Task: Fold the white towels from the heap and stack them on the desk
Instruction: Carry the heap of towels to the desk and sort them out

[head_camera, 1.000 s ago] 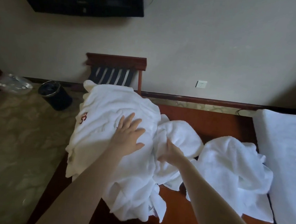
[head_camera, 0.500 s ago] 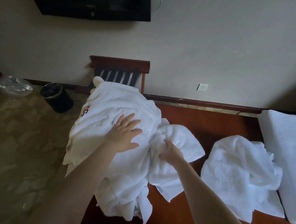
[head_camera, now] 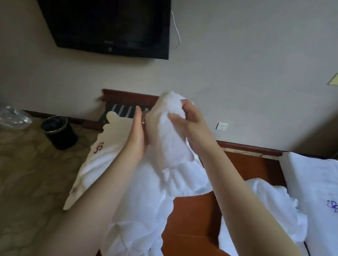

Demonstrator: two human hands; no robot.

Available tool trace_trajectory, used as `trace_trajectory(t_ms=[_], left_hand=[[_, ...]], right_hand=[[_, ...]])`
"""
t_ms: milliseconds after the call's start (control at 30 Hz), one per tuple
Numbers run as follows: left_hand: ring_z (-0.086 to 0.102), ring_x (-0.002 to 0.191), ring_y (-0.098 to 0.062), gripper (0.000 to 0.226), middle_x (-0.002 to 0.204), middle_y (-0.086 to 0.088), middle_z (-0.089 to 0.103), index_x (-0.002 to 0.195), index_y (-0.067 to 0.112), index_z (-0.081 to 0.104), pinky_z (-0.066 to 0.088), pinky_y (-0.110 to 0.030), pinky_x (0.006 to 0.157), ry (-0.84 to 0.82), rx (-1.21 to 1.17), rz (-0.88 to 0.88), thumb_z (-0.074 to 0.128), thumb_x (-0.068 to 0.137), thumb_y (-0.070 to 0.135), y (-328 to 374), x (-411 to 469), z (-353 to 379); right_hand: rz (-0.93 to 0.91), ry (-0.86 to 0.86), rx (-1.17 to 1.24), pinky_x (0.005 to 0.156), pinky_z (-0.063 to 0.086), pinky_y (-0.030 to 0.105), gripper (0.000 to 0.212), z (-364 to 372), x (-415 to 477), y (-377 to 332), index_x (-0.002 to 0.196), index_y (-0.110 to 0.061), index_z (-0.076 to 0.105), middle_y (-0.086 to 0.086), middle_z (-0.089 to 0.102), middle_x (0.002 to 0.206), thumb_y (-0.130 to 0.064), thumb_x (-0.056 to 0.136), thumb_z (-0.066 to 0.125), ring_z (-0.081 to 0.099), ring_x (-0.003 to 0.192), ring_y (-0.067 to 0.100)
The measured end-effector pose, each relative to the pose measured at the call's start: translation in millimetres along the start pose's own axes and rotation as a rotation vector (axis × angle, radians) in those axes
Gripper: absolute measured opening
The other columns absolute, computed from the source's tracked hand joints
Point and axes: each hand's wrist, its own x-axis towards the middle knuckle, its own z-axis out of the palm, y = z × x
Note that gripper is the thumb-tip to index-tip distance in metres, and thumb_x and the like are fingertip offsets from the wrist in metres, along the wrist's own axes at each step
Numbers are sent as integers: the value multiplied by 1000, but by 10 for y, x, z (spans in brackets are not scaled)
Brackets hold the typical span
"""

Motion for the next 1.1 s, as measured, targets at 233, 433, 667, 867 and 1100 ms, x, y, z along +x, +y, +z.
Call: trace_trajectory(t_ms=[233, 433, 667, 867, 1100], left_hand=[[36, 134, -26, 51, 146, -4, 40, 134, 12, 51, 28, -34, 109, 660, 588, 371, 36, 99, 47, 326, -115, -574], [29, 140, -26, 48, 146, -10, 43, 128, 6, 56, 17, -45, 116, 488, 1045, 325, 32, 102, 38, -86, -252, -732], [12, 147, -17, 34, 150, 0, 39, 112, 16, 68, 4, -48, 116, 318, 1432, 495, 43, 99, 35, -524, -228, -101], [20, 145, -22, 32, 147, -5, 41, 120, 13, 62, 24, -42, 114, -43, 1382, 494, 50, 96, 31, -1169, -204, 750], [41, 131, -19, 38, 139, -1, 47, 129, 17, 55, 38, -38, 106, -328, 1412, 200, 49, 97, 35, -1961, -354, 1433]], right_hand=[[298, -177, -156, 98, 39, 23, 33, 666, 376, 567, 127, -31, 56, 1, 53, 130, -21, 96, 58, 52, 116, 14], [467, -333, -545, 95, 41, 26, 36, 532, 123, 1056, 133, -15, 55, 2, 56, 128, -12, 98, 47, 53, 112, 16], [422, 24, -488, 76, 53, 25, 26, -243, -151, 883, 114, -8, 65, 11, 68, 99, -6, 91, 52, 65, 86, 23], [393, 226, -714, 65, 45, 14, 26, -1180, -715, 865, 113, -17, 65, -2, 67, 96, -13, 91, 52, 63, 83, 13], [501, 357, -988, 80, 32, 21, 39, -2520, -1457, 1024, 128, -17, 56, 4, 58, 127, -14, 89, 57, 52, 116, 20]])
